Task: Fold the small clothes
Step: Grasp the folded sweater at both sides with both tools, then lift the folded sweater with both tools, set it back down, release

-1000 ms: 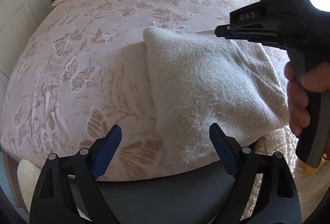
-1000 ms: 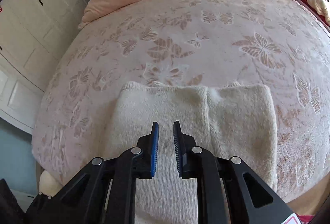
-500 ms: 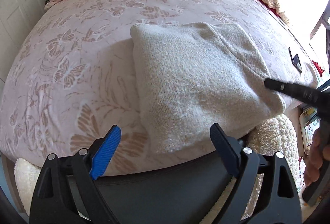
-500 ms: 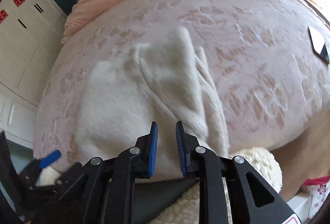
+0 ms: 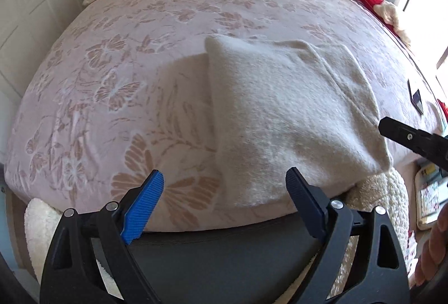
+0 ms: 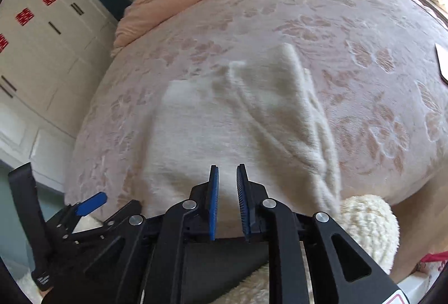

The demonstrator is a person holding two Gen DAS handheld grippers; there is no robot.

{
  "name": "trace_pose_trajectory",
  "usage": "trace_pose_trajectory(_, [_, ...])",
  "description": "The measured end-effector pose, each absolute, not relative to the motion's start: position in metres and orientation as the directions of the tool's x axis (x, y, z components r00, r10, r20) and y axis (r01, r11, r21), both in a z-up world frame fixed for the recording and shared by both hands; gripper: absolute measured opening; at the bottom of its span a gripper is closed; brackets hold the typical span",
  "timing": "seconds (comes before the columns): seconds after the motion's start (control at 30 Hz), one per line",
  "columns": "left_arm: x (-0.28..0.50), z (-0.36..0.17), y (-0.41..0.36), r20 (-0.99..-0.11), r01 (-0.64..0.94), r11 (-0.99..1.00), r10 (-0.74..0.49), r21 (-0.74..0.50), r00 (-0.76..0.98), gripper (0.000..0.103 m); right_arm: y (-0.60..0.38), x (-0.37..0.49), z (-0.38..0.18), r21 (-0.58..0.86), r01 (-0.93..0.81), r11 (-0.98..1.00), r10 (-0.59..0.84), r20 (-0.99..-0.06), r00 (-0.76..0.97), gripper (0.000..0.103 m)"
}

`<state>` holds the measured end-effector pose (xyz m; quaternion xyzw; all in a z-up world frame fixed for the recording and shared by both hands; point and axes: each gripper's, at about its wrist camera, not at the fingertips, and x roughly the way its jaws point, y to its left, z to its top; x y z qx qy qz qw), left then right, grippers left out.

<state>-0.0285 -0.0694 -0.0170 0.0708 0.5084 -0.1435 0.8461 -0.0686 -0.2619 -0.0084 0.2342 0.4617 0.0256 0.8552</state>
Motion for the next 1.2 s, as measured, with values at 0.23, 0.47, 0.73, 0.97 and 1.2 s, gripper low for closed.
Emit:
trace_pose_trajectory(0.23, [-0.020, -0.001, -0.033, -0.851, 0.204, 0.979, -0.099, 0.009, 0.516, 0.088, -0.186, -0.018, -0.101, 0.325, 0.043, 0.945, 0.290, -0.890, 0.351, 0.013])
trace_pose_trajectory(0.47, [-0.016, -0.010, -0.051, -0.875, 0.274, 0.960, -0.174, -0.049, 0.452, 0.089, -0.255, -0.069, -0.045, 0.371, 0.190, 0.909, 0.236, -0.834, 0.499, 0.033])
trace_pose_trajectory(0.73, [0.001, -0.052, -0.117, -0.924, 0.368, 0.920, -0.250, -0.134, 0.290, 0.091, -0.360, -0.091, -0.073, 0.417, 0.441, 0.795, 0.146, -0.837, 0.528, 0.079])
trace_pose_trajectory(0.97, [0.021, -0.082, -0.131, -0.943, 0.340, 0.934, -0.204, -0.107, 0.264, 0.098, -0.349, -0.070, -0.131, 0.483, 0.432, 0.761, 0.256, -0.836, 0.485, 0.090])
trace_pose_trajectory(1.2, [0.038, -0.102, -0.136, -0.940, 0.311, 0.933, -0.259, -0.183, 0.223, 0.098, -0.348, -0.067, -0.137, 0.526, 0.405, 0.748, 0.297, -0.811, 0.504, 0.098])
